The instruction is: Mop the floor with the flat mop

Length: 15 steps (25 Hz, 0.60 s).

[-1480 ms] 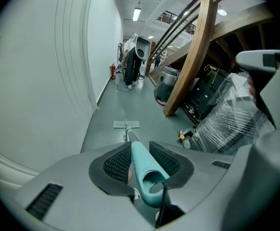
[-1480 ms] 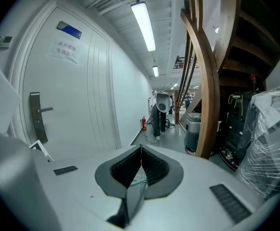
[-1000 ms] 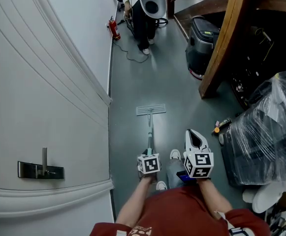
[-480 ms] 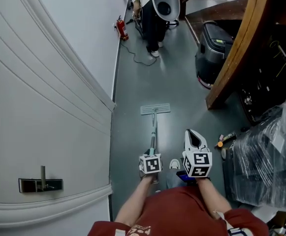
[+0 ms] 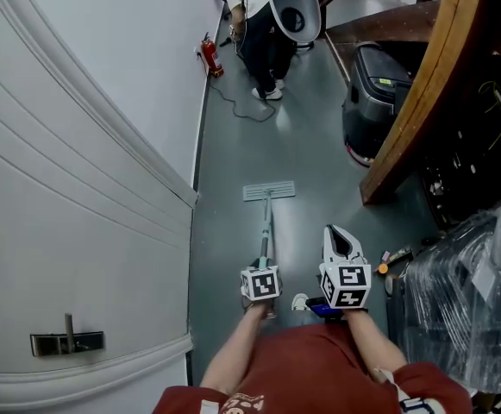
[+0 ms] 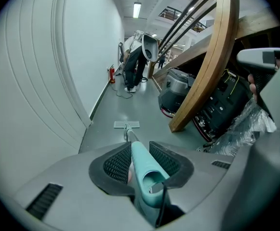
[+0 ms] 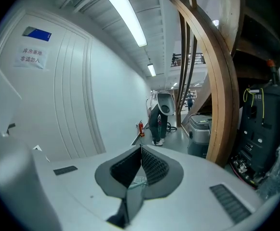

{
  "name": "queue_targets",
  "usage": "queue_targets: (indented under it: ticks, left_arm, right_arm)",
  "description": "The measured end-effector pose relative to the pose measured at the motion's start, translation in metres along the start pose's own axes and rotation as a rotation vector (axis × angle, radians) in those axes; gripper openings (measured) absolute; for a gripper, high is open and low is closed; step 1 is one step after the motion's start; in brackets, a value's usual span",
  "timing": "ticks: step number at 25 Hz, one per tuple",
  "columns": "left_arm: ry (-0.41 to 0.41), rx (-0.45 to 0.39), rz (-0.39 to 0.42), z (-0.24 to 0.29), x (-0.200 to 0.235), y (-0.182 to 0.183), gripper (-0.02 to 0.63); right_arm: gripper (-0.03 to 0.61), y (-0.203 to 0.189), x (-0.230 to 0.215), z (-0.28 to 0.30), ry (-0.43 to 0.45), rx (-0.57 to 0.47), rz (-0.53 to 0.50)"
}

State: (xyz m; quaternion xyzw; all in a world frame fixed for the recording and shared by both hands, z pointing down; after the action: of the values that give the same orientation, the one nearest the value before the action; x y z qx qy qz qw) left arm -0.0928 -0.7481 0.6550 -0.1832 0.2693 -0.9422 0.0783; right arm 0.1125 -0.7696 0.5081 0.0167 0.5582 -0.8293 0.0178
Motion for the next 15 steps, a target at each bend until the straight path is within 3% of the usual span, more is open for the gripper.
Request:
queue_targets:
  ticks: [15]
  left_arm:
    - [0.019,-0.008,-0.001,0.042,0.03,0.068,0.132]
  right_arm:
    - [0.018,0.026,0.026,0.075,0.023,0.017,-0.036]
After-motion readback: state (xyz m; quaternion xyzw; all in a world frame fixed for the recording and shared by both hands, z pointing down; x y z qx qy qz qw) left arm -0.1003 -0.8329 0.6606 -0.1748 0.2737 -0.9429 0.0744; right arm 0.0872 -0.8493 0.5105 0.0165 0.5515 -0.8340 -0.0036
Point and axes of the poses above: the fingertips, and each gripper's own axes: z forward along the fingers, x to its left, y out of its top, the point moved 6 cm from there along -z, backward along the fingers, and after that the axes turned 15 degrees about -y, right-handed, at the moved point
